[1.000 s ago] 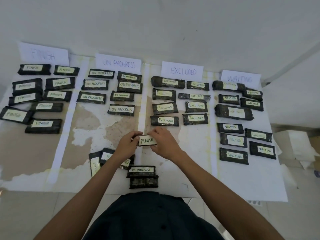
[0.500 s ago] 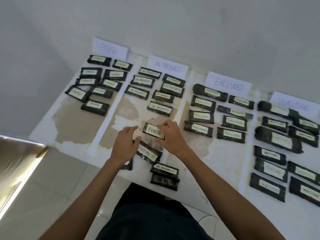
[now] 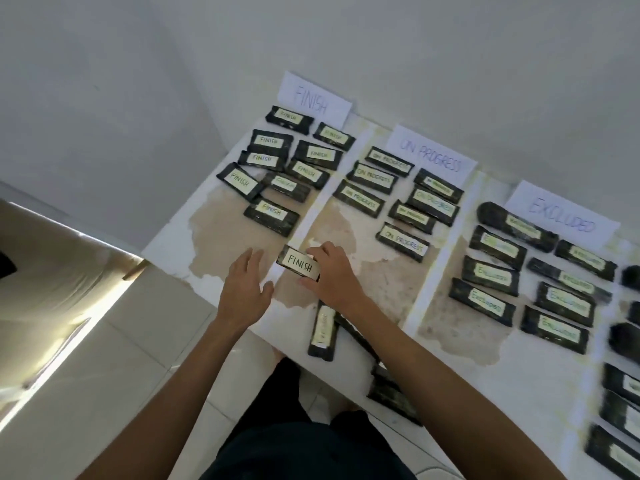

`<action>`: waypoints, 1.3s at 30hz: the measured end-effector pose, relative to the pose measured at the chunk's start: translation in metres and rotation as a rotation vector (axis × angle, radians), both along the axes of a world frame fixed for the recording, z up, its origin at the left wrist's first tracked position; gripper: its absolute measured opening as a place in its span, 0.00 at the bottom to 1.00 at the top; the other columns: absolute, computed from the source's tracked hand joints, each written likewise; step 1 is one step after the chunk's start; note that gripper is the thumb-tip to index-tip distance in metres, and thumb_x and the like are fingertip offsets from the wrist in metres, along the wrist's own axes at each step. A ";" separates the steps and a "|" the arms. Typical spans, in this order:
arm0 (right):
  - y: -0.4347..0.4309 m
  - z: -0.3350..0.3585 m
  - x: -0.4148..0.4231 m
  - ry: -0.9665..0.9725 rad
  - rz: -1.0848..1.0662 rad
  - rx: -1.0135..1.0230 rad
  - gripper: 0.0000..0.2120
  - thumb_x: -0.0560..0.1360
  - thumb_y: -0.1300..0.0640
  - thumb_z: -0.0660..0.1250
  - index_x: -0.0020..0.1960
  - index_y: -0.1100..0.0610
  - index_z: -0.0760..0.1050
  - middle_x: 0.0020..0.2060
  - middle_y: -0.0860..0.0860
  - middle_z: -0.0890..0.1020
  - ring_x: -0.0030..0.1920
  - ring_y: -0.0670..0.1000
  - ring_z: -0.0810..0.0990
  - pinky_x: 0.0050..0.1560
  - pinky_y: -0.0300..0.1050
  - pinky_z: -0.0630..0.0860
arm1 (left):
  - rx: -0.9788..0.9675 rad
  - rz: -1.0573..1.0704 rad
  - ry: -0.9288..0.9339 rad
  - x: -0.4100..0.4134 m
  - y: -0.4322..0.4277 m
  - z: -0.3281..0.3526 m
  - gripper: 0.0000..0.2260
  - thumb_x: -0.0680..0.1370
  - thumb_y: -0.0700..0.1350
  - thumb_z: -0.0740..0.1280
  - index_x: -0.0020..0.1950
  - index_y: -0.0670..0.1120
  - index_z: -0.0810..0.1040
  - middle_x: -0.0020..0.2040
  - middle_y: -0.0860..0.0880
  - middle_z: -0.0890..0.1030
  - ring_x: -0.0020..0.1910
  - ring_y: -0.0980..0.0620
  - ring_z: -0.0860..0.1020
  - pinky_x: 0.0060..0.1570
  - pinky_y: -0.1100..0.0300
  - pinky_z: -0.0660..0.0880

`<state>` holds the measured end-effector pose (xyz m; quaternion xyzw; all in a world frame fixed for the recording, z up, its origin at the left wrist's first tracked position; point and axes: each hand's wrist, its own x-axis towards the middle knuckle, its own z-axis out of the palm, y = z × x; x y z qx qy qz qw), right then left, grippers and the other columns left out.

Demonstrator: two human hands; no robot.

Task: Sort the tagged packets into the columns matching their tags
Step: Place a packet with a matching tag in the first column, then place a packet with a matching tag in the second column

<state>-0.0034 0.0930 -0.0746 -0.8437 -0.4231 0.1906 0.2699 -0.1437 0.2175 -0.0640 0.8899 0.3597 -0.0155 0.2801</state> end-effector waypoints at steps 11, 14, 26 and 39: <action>0.126 -0.044 -0.019 -0.044 -0.094 -0.131 0.24 0.64 0.54 0.77 0.56 0.62 0.76 0.52 0.59 0.76 0.53 0.60 0.73 0.51 0.53 0.69 | 0.002 -0.088 0.128 0.006 0.110 -0.037 0.31 0.75 0.41 0.66 0.75 0.39 0.56 0.75 0.38 0.57 0.74 0.40 0.56 0.73 0.48 0.57; 0.145 -0.053 -0.023 -0.070 -0.118 -0.171 0.23 0.64 0.55 0.76 0.55 0.62 0.76 0.51 0.59 0.75 0.53 0.61 0.73 0.53 0.52 0.68 | -0.014 -0.097 0.137 0.010 0.122 -0.042 0.32 0.74 0.41 0.66 0.75 0.40 0.56 0.75 0.38 0.57 0.74 0.40 0.56 0.72 0.47 0.58; 0.137 -0.037 -0.021 -0.047 -0.096 -0.135 0.22 0.68 0.54 0.73 0.60 0.59 0.74 0.52 0.57 0.73 0.54 0.58 0.70 0.52 0.50 0.69 | 0.004 -0.156 0.101 0.008 0.109 -0.037 0.31 0.74 0.42 0.66 0.74 0.41 0.57 0.74 0.40 0.62 0.72 0.41 0.60 0.69 0.47 0.63; -0.032 0.016 0.000 0.192 0.003 -0.247 0.17 0.74 0.59 0.67 0.62 0.57 0.74 0.53 0.55 0.76 0.50 0.52 0.75 0.54 0.49 0.74 | -0.056 -0.337 0.013 -0.003 -0.032 -0.019 0.23 0.75 0.43 0.64 0.71 0.45 0.66 0.65 0.44 0.73 0.60 0.43 0.72 0.55 0.49 0.74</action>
